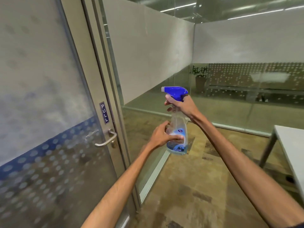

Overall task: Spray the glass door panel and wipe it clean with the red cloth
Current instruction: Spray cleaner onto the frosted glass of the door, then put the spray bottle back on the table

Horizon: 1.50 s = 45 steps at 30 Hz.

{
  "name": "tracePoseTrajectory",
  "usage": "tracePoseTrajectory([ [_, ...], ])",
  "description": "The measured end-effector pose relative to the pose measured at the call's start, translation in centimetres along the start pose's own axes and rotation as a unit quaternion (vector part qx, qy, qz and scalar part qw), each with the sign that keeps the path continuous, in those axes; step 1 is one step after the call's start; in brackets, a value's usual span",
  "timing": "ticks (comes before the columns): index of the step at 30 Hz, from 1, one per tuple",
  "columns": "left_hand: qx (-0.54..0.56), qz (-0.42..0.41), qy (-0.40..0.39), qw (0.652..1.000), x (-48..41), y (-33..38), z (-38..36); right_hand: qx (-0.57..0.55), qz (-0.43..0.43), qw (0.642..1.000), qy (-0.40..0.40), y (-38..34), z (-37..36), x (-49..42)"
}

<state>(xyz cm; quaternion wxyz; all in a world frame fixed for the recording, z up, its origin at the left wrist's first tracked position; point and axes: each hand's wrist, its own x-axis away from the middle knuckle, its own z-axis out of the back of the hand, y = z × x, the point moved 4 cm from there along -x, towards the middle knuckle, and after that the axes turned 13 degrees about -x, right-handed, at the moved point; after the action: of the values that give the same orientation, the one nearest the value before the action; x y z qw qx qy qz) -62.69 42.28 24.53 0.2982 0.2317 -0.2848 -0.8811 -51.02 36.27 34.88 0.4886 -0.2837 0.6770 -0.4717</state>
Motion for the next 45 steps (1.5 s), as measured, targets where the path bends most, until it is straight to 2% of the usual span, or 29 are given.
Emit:
tracePoseTrajectory([
  [4, 0.011, -0.018, -0.027, 0.999, -1.4, 2.8, -2.9, 0.048, -0.005, 0.998, 0.032, -0.4, 4.5, 1.5],
  [10, -0.006, -0.048, -0.043, 0.998, -4.1, 7.8, -8.9, 0.053, 0.007, 0.992, 0.118, -1.5, 12.6, 3.9],
  [20, 0.046, -0.064, -0.081, 0.994, -6.5, 19.6, -22.4, 0.11, -0.01, 0.98, 0.165, -4.5, 28.9, 10.4],
  [30, 0.017, -0.1, -0.129, 0.986, -6.7, 30.8, -35.0, 0.21, -0.067, 0.95, 0.22, -6.8, 45.2, 20.4],
  [45, 0.045, -0.158, -0.242, 0.956, -7.2, 42.0, -50.6, 0.282, -0.11, 0.907, 0.294, -8.5, 60.0, 30.4],
])
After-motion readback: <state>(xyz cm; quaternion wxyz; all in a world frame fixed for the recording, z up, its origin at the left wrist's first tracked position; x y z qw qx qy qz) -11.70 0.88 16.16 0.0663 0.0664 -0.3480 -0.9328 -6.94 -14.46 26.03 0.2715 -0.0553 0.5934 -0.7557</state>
